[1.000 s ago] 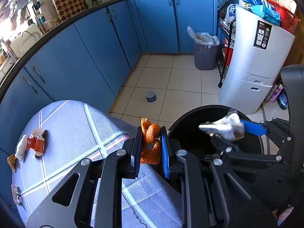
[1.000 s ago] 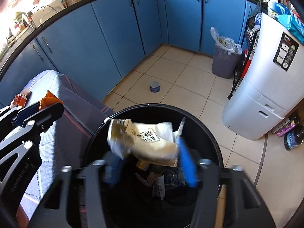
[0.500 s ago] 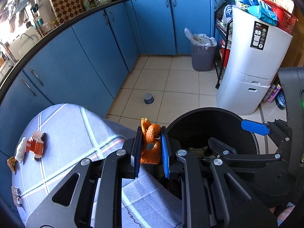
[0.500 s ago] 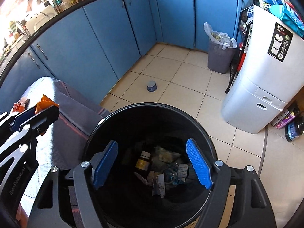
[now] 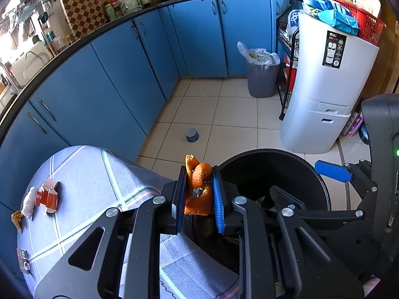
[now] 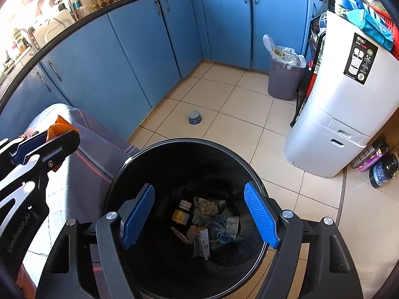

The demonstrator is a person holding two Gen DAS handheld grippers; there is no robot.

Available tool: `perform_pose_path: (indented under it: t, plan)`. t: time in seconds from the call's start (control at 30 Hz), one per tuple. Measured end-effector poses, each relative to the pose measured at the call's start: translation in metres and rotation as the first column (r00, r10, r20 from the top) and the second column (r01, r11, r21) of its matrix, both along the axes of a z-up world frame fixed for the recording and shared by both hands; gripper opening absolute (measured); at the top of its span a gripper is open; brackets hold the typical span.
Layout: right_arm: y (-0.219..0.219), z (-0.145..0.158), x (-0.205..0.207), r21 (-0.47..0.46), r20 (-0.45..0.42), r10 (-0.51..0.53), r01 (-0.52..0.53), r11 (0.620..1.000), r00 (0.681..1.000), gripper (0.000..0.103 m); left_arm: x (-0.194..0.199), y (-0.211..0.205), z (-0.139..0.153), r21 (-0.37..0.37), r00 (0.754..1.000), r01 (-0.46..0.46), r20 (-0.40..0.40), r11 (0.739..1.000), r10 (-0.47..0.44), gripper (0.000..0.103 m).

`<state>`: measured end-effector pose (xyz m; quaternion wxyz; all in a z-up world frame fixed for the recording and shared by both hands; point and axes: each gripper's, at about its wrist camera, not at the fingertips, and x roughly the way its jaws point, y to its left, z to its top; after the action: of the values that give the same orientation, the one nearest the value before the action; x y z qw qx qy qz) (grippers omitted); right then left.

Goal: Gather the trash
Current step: 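Open both grippers to drop the bread bag and orange paper into the bin, then move both open grippers back over the table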

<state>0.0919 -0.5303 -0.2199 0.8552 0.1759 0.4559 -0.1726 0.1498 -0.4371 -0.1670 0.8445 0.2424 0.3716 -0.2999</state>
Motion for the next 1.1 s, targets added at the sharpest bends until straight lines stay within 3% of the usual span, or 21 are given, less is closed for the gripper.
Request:
perform_pose_path:
  t: [0.37, 0.43, 0.47, 0.5, 0.53, 0.57, 0.7, 1.1]
  plan:
    - [0.003, 0.006, -0.005, -0.026, 0.003, 0.007, -0.007, 1.000, 1.000, 0.073, 0.002, 0.002, 0.003, -0.008, 0.999, -0.017, -0.038, 1.000, 0.017, 0.022]
    - [0.005, 0.007, -0.006, -0.031, 0.003, 0.007, -0.007, 0.999, 1.000, 0.073, 0.006, 0.003, 0.003, -0.010, 0.998, -0.033, -0.056, 0.999, 0.032, 0.026]
    - [0.005, 0.008, -0.006, -0.032, 0.003, 0.006, -0.006, 0.999, 1.000, 0.073, 0.007, 0.004, 0.003, -0.010, 0.997, -0.045, -0.060, 0.999, 0.045, 0.041]
    - [0.005, 0.008, -0.007, -0.032, 0.004, 0.006, -0.006, 0.999, 1.000, 0.073, 0.008, 0.005, 0.003, -0.012, 0.997, -0.057, -0.057, 0.998, 0.056, 0.074]
    - [0.004, 0.008, -0.008, -0.031, 0.005, 0.005, -0.005, 0.999, 1.000, 0.073, 0.007, 0.008, 0.007, -0.035, 0.997, -0.074, -0.041, 0.997, 0.072, 0.089]
    - [0.004, 0.009, -0.008, -0.032, 0.006, 0.004, -0.004, 0.999, 1.000, 0.073, 0.005, 0.011, 0.012, -0.067, 0.997, -0.076, -0.018, 0.995, 0.075, 0.095]
    - [0.005, 0.010, -0.008, -0.028, 0.004, 0.004, -0.004, 1.000, 1.000, 0.073, 0.000, 0.013, 0.020, -0.062, 0.997, -0.066, 0.030, 0.996, 0.068, 0.095]
    - [0.020, 0.033, -0.014, -0.061, 0.030, 0.023, -0.021, 0.998, 0.999, 0.073, -0.002, 0.038, 0.031, -0.090, 0.994, -0.109, 0.016, 0.990, 0.110, 0.095]
